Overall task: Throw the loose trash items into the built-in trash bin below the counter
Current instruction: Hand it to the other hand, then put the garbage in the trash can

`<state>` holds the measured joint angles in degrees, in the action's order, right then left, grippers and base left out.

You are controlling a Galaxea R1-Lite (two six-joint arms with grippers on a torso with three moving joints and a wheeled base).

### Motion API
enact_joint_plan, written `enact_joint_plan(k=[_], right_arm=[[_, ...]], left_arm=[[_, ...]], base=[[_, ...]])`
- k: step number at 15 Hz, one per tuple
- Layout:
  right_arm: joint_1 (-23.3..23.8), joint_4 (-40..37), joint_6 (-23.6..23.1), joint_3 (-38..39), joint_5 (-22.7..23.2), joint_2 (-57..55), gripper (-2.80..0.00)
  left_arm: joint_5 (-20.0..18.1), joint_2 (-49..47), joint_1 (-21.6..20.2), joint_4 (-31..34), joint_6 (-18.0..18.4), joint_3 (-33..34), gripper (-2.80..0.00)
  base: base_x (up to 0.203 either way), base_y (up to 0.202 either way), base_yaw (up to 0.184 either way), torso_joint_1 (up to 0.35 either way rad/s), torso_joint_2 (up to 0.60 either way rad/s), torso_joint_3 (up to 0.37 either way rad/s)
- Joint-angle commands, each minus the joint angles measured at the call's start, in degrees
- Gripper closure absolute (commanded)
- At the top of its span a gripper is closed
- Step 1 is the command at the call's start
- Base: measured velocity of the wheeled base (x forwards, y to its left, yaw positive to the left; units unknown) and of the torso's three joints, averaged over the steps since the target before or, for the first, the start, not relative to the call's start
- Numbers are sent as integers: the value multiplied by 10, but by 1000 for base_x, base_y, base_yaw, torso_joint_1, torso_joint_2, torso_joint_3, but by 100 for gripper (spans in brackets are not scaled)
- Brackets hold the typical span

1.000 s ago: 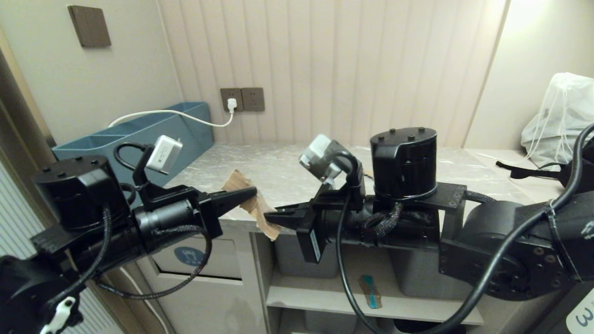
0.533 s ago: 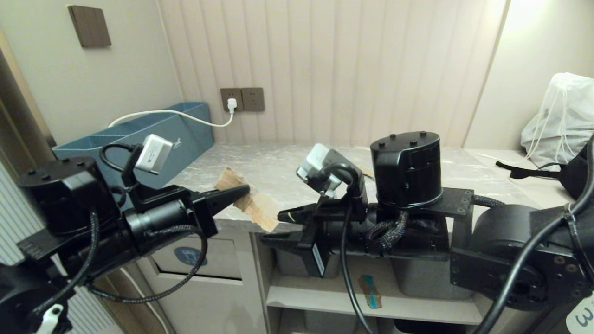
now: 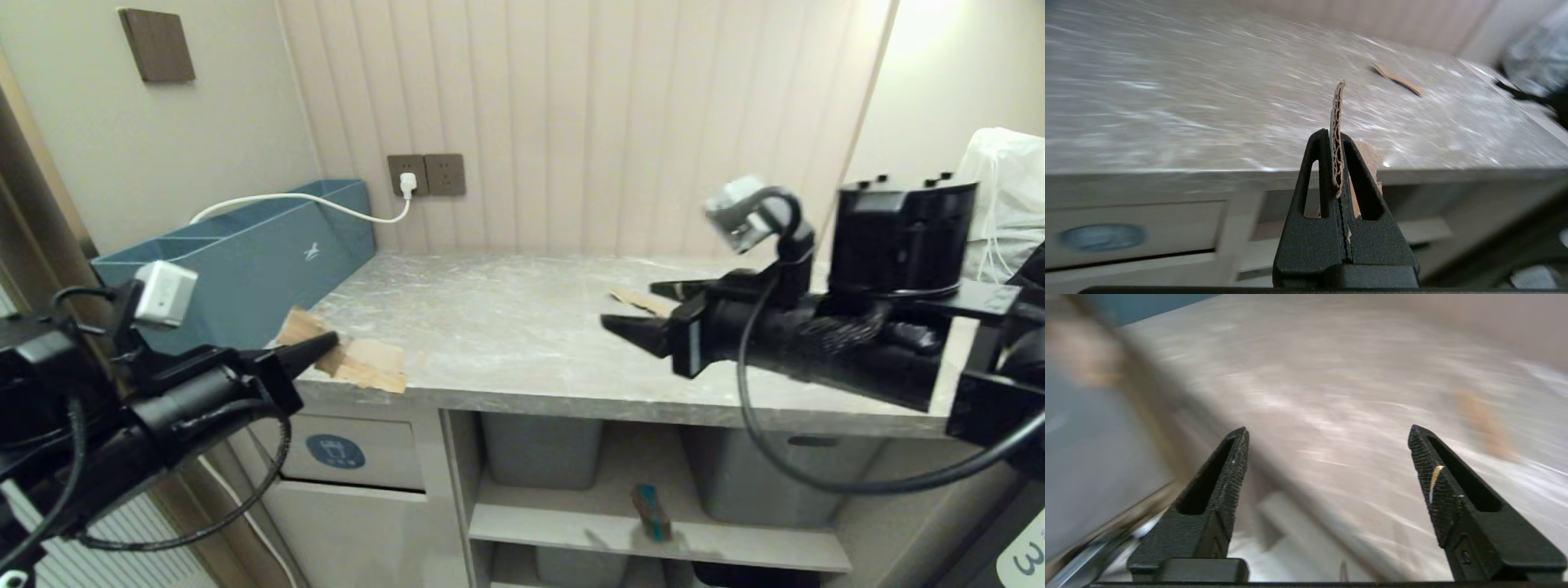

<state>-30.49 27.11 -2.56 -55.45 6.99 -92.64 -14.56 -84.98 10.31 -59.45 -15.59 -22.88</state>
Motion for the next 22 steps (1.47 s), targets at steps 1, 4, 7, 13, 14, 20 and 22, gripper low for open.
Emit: enact_joint_plan(k=[1,4,7,13,14,20,22], right_arm=[[121,0,-1,54,-6,106,-280],[211,-1,-5,205,-34,258,-280],[253,-2,-18,339,-68,412,-280],[284,-141,-47,470,-128,661,0],[286,-165,-60,481,-142,699,0],[301,-349,-119,508,-111,863,0],[301,-353,-123,507,-104,884,0]], left_arm=[[0,53,-44,-3,1,27,0],[4,145,-80,0,7,133,0],[9,233,-107,7,9,218,0],[36,283,-117,70,9,228,0],[45,281,-125,76,9,226,0],[65,261,-164,183,-24,196,0],[74,242,-174,194,-115,176,0]], base=[[0,0,0,0,0,0],[0,0,0,0,0,0],[0,0,0,0,0,0],[0,0,0,0,0,0],[0,0,0,0,0,0],[0,0,0,0,0,0],[0,0,0,0,0,0]])
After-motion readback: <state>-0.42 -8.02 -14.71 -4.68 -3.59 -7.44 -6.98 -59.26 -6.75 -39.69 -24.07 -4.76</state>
